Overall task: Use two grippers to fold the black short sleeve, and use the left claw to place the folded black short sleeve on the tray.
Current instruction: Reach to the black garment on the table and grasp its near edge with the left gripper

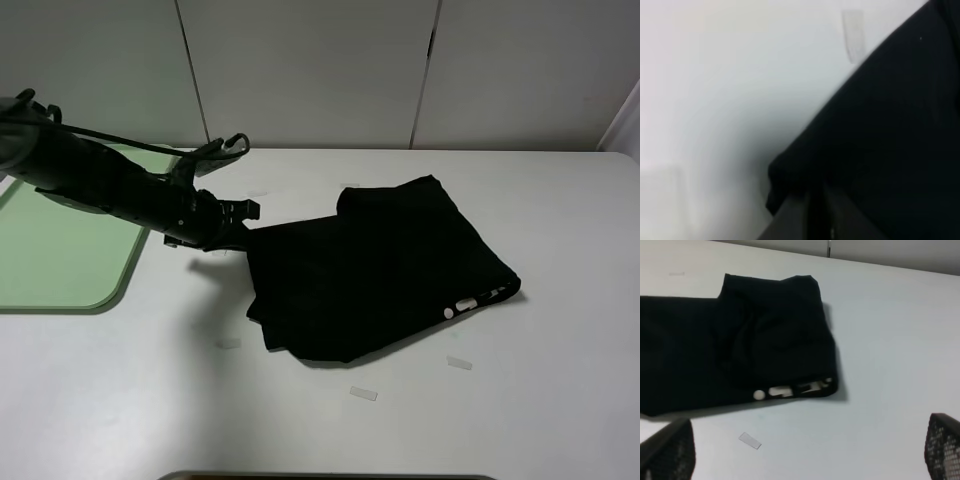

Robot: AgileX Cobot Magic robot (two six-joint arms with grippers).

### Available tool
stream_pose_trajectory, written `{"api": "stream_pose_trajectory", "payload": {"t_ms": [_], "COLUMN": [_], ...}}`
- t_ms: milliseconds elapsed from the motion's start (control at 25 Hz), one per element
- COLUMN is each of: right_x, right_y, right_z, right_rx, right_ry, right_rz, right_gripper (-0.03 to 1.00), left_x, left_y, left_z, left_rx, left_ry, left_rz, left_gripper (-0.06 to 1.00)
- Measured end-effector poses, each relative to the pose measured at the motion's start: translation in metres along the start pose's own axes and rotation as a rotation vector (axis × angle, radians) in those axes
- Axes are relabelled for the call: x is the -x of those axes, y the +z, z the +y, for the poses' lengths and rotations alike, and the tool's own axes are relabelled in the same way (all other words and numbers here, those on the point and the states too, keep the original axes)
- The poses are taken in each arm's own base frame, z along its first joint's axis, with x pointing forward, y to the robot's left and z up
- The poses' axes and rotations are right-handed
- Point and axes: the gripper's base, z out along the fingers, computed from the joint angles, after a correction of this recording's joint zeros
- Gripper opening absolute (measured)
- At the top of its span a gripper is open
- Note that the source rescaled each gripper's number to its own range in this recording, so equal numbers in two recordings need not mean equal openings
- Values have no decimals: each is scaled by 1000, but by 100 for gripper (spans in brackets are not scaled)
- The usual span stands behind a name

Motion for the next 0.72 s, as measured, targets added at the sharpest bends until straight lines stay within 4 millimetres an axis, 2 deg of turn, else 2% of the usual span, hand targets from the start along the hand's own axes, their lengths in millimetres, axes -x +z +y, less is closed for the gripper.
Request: {"api": "stream_pose_trajectory", "payload": {"t_ms": [120, 280, 400, 480, 640, 720], "right_x": [0, 0, 0, 0, 0, 0], "right_y": [0, 0, 0, 0, 0, 0], "right_z": [0, 0, 0, 0, 0, 0], "right_rx": [0, 0, 0, 0, 0, 0], "right_ry": [0, 0, 0, 0, 0, 0], "right_rz": [0, 0, 0, 0, 0, 0], "right_gripper": [100, 100, 100, 100, 100, 100], "left_x": [11, 15, 14, 14, 18, 23], "left_y": [-4, -5, -5, -5, -9, -15], "left_z": [3, 2, 1, 2, 3, -1], "left_rx": [2, -11, -13, -4, 37, 48], "left_ry": [50, 40, 15, 14, 28, 40], "left_rz": [-14, -21, -19, -20, -45, -71], "left_gripper": [0, 0, 7, 22, 69, 87]}}
